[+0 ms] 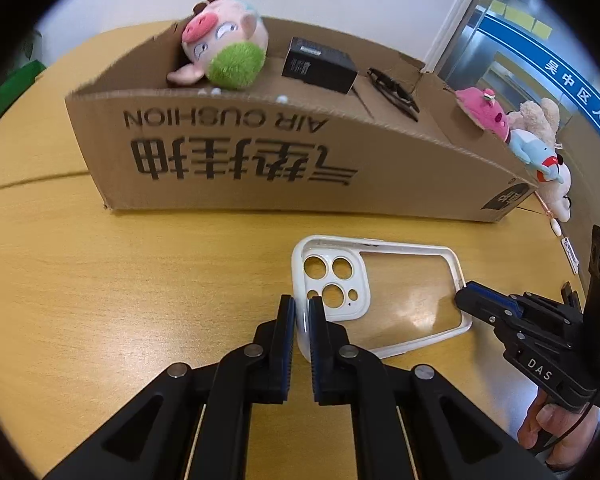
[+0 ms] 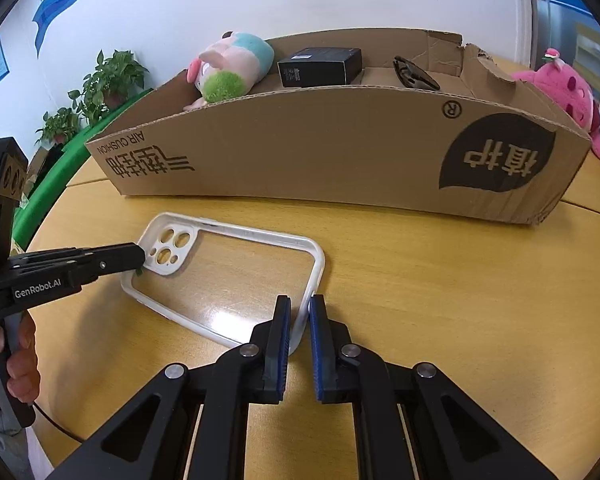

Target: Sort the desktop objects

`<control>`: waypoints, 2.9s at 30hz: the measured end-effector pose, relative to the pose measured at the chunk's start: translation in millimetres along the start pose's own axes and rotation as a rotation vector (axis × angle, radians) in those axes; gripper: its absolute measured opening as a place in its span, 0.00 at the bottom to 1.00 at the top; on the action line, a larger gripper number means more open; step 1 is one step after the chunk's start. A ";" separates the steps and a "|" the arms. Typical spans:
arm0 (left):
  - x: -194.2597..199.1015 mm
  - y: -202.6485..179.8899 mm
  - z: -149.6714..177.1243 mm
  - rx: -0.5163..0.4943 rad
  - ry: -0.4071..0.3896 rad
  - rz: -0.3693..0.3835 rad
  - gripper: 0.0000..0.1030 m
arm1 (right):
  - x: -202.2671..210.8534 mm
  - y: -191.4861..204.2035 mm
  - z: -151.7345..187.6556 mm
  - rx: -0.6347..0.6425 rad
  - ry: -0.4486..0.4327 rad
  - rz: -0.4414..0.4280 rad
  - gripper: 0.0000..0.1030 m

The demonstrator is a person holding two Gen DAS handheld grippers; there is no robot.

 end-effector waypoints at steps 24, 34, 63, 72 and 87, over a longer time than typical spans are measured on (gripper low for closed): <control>41.7 -89.4 -186.6 -0.167 -0.217 0.031 0.05 | 119.8 -57.7 -181.1 0.045 -0.335 0.087 0.08; -50.3 -59.0 -204.9 -0.089 -0.012 -0.001 0.05 | 17.3 -91.3 -204.8 -0.007 -0.152 0.056 0.08; 4.1 -36.2 -157.5 -0.123 -0.181 -0.139 0.53 | 0.1 -87.2 -168.0 0.002 -0.124 0.155 0.87; 62.6 -11.2 -122.3 -0.159 -0.520 -0.350 0.83 | 28.6 -41.7 -118.4 0.034 -0.364 0.182 1.00; 26.6 13.5 -101.5 -0.121 -0.517 -0.359 0.84 | 9.7 -38.2 -109.2 0.008 -0.468 0.187 1.00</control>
Point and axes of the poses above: each gripper's, at about its wrist camera, not at the fingertips, and x roughly against the way its jaws point, y to its left, z to its underside, the point moved 10 cm from there along -x, roughly the way its jaws point, and after that the axes turned 4 degrees about z, right-handed, at the moved point
